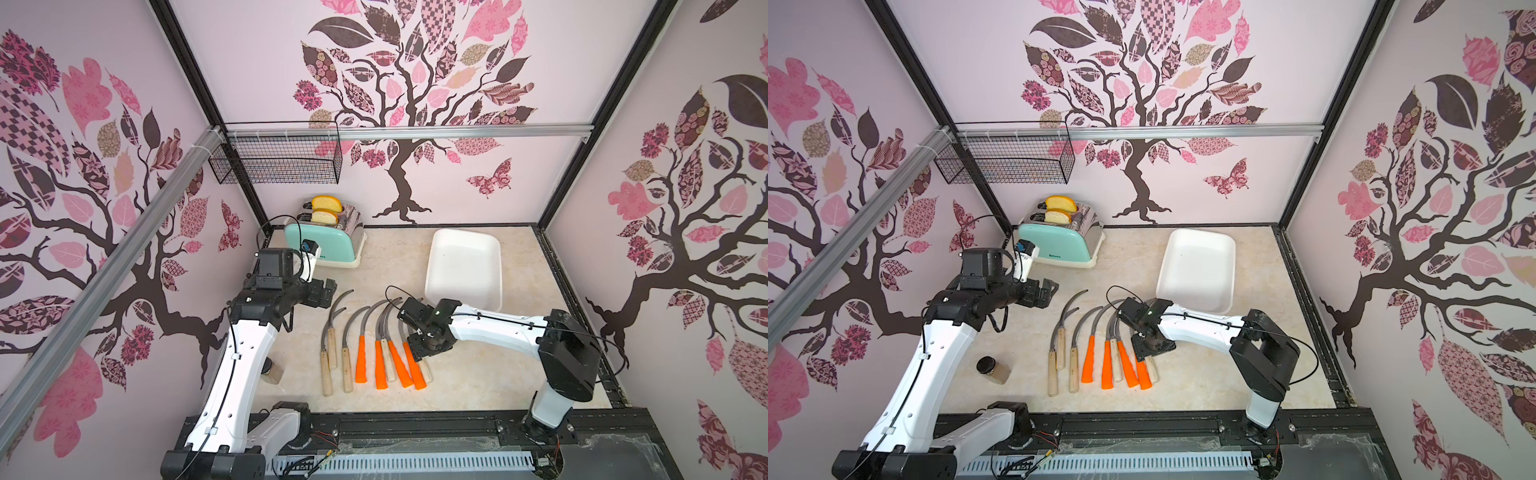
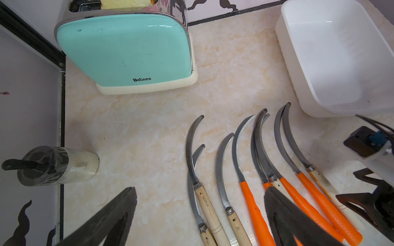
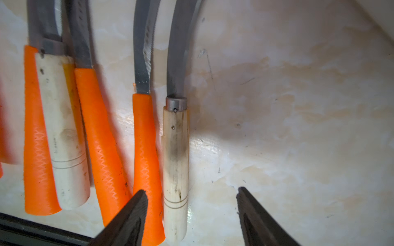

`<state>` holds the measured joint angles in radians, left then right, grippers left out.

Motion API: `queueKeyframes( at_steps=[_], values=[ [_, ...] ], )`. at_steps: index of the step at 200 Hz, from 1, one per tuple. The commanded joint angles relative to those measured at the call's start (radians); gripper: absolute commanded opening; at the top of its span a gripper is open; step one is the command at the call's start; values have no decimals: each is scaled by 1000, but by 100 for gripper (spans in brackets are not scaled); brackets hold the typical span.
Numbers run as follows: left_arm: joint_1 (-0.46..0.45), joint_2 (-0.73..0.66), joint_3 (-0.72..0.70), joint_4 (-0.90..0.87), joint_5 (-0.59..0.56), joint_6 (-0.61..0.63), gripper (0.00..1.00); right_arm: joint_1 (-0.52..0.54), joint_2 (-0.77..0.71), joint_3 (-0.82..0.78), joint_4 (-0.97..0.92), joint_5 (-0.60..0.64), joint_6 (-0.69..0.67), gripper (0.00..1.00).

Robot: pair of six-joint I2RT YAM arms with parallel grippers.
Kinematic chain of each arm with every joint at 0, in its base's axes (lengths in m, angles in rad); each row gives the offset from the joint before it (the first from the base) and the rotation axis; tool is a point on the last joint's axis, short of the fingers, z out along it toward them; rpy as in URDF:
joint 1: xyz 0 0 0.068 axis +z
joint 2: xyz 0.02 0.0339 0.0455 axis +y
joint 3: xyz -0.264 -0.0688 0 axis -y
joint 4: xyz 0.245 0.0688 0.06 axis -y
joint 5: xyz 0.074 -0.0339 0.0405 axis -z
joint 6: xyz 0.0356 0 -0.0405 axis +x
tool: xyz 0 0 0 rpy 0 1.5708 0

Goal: Put small sickles into storage boxes
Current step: Pick up the sickle at the center of the board.

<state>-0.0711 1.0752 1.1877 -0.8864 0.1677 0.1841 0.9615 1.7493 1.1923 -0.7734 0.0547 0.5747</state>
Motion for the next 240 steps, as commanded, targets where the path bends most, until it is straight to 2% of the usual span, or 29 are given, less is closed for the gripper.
queueKeyframes(
  at_steps=[1, 85, 240],
  values=[
    [-1, -5, 17, -19, 19, -3, 98, -2, 31, 39, -3, -16, -19, 69],
    [-2, -22, -11, -15, 9, 2, 98, -20, 103, 61, 14, 1, -26, 62],
    [-2, -35, -35, -3, 13, 5, 98, -24, 142, 49, 5, 48, -31, 53]
  ],
)
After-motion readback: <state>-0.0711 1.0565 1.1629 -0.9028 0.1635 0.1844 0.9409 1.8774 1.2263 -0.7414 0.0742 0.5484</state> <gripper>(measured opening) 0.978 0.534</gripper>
